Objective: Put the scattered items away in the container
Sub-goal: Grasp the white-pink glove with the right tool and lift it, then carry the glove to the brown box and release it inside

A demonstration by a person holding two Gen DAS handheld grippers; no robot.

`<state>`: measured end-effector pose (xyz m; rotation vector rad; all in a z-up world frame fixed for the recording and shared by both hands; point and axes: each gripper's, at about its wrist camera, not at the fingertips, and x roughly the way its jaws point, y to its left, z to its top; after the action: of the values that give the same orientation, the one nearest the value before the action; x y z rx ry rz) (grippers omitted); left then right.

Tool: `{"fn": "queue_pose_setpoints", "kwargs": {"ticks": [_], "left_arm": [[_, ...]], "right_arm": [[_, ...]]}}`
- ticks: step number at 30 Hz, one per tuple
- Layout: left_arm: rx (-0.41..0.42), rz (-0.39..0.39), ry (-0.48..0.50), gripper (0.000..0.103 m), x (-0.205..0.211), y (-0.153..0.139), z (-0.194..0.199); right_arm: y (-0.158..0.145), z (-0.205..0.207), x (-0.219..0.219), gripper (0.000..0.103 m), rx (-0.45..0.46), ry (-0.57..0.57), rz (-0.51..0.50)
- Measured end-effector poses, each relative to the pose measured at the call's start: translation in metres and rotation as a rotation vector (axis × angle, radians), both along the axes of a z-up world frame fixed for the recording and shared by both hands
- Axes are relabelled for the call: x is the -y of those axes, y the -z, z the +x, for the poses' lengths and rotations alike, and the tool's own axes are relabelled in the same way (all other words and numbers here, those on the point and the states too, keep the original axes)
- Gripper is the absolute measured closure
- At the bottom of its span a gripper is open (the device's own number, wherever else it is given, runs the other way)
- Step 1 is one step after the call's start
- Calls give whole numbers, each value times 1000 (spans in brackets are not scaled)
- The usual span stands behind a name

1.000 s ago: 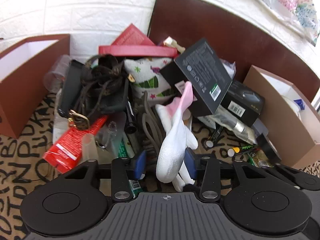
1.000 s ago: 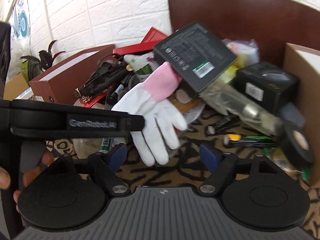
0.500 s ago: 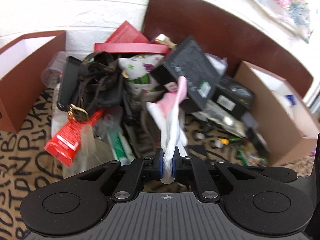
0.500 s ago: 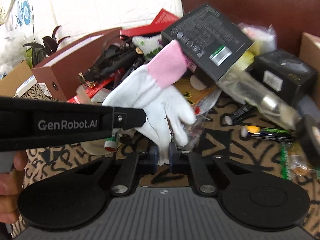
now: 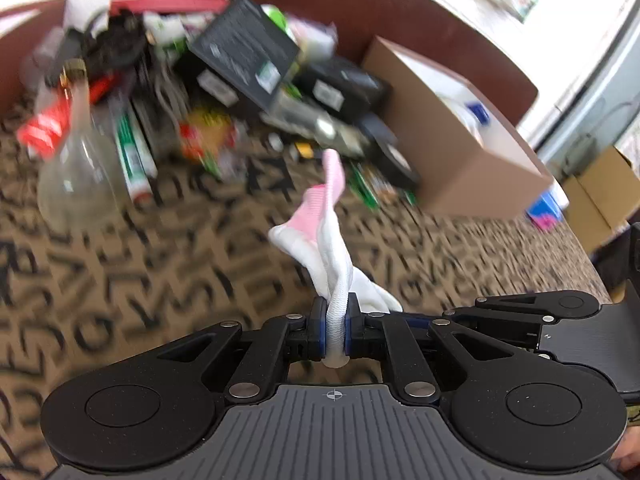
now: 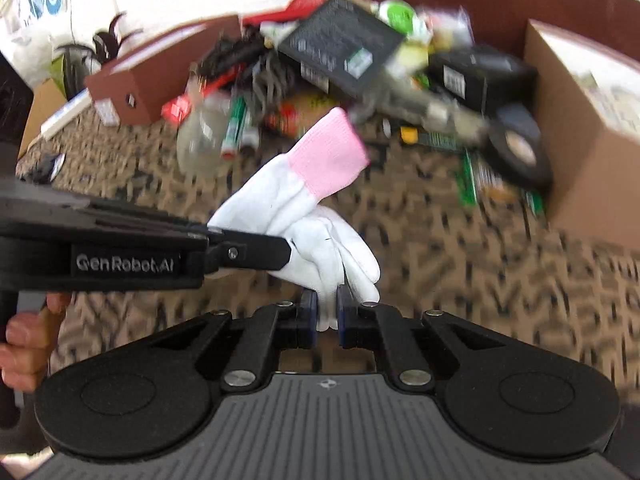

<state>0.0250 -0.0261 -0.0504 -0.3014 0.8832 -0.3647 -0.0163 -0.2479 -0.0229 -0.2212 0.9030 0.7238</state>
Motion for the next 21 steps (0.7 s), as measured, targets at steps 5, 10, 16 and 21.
{"fn": "queue_pose_setpoints", "kwargs": {"ticks": [5,10,16,21], "left_arm": [[-41,45,10,64,5,13,-21],[-29,77,-54,40,-1,11,-25],[-19,107,-67,29,6,10,-12],[-57,116,-9,67,11,19,-3]], "right_arm": [[10,-25,15,83,-55,-39,-17],[5,-31,21,56,-25,-46,7],[2,-18,27,41,-4,-11,50],[13,0,25,39,-25,23,65]]}}
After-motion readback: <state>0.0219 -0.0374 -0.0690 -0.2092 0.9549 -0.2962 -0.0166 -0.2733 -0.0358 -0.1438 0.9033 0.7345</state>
